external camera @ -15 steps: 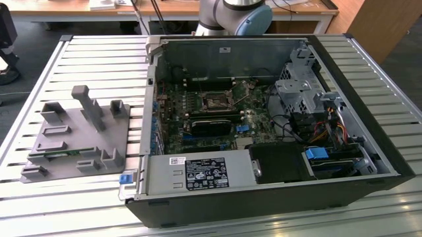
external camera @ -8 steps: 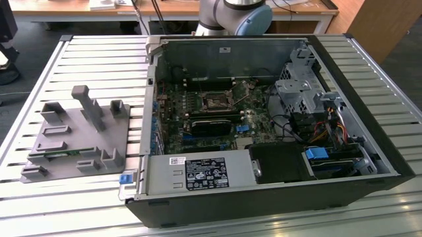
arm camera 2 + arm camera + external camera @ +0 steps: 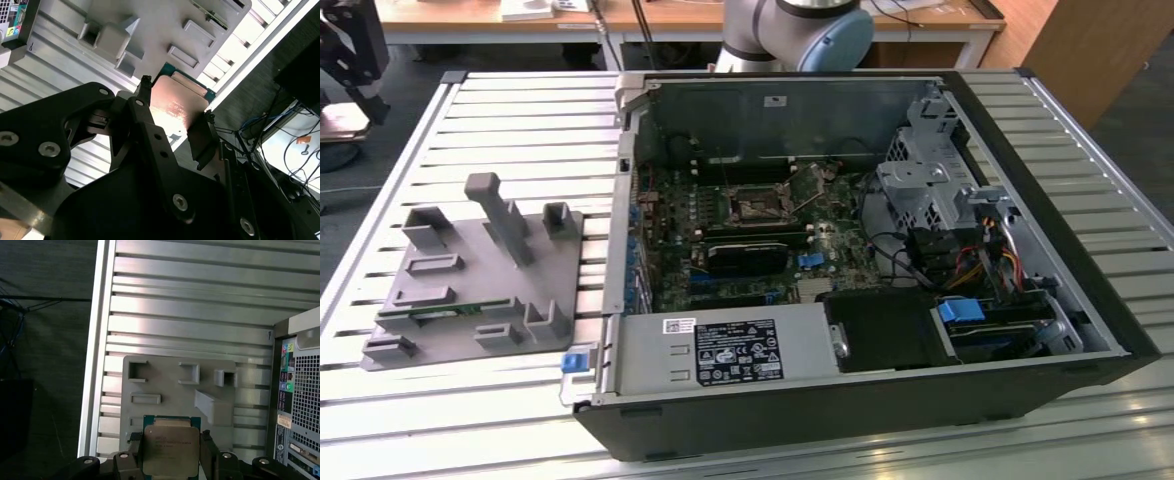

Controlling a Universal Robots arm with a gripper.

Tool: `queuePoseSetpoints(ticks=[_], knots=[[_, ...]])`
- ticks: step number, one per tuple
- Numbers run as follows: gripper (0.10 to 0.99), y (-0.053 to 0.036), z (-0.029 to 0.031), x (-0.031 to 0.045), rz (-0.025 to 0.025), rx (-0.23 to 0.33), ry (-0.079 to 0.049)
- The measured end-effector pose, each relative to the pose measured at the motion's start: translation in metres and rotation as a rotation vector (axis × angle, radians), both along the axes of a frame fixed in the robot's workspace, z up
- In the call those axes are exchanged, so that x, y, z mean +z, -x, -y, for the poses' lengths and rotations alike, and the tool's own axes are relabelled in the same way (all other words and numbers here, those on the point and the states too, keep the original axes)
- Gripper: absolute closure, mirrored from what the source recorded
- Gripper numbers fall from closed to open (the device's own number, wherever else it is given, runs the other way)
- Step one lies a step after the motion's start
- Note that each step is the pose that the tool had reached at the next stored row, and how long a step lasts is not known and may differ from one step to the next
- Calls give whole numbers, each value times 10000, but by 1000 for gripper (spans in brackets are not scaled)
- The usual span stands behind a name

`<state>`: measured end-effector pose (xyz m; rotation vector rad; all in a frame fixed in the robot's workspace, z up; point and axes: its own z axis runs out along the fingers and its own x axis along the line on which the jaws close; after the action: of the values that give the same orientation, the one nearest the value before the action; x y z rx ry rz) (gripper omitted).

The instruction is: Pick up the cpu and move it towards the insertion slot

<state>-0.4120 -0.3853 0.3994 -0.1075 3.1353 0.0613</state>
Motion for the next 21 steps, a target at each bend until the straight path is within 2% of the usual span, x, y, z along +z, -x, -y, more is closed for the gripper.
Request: queuePoseSetpoints(ticks=[21], knots=[[545, -362, 0, -1, 0, -3, 0]])
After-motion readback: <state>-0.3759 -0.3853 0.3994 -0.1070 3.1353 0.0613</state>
